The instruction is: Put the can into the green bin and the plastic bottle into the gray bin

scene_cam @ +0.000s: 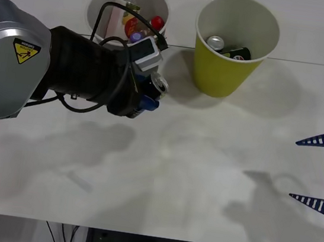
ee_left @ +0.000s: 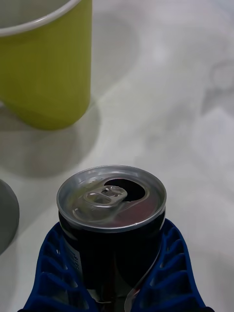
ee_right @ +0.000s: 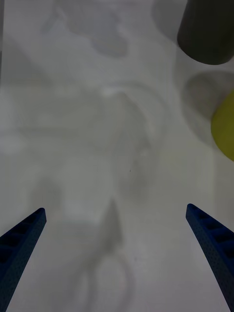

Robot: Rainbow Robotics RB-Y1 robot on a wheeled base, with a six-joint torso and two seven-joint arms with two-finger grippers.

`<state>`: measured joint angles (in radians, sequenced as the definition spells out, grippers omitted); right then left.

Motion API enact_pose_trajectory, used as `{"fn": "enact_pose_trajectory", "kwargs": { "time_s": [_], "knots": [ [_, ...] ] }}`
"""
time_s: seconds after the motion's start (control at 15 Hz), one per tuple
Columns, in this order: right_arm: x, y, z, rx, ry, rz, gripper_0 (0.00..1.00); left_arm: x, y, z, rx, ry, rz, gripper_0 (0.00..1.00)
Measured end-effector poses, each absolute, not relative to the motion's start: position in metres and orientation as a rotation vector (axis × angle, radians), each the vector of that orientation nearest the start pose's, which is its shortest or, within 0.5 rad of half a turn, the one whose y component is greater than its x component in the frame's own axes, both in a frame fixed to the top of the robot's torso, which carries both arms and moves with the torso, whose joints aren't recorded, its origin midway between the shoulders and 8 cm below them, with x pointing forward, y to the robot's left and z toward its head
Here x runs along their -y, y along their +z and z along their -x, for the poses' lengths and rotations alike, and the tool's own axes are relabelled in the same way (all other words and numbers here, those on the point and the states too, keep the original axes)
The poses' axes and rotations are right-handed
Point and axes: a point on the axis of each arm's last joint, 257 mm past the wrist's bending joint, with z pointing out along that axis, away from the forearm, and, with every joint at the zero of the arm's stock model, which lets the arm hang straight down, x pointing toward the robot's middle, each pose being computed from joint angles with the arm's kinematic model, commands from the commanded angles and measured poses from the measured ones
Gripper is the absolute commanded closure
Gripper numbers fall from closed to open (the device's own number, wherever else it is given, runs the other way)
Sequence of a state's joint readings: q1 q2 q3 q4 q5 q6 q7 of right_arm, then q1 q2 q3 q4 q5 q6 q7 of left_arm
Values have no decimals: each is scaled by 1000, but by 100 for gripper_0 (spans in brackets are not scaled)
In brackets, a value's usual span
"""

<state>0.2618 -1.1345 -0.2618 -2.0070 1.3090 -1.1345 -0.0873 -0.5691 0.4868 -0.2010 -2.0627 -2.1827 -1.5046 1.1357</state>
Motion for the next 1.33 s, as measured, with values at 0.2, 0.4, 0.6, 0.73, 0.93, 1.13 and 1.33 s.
{"fn": "enact_pose_trajectory", "kwargs": {
  "time_s": [0.2, 0.4, 0.6, 0.73, 0.93, 1.13, 1.33],
  "knots": [
    [286, -167, -341, -1596, 209, 1634, 0, -14, -68, -451, -1824, -306, -1376, 99],
    [286, -167, -341, -1596, 209, 1634, 0, 17, -23, -472, -1790, -330, -1382, 99],
    [286, -167, -341, -1596, 209, 1634, 0, 48, 11, -494, -1824, -353, -1417, 100],
    [286, -167, -341, -1596, 209, 1634, 0, 71, 27, -505, -1879, -403, -1414, 99],
    [286, -167, -341, -1596, 209, 1634, 0, 106, 45, -522, -1965, -444, -1373, 99],
    [286, -167, -341, -1596, 209, 1634, 0, 136, 62, -545, -1945, -448, -1281, 98],
    [286, -167, -341, -1596, 209, 1634, 0, 154, 64, -560, -1879, -403, -1240, 97]
  ]
}}
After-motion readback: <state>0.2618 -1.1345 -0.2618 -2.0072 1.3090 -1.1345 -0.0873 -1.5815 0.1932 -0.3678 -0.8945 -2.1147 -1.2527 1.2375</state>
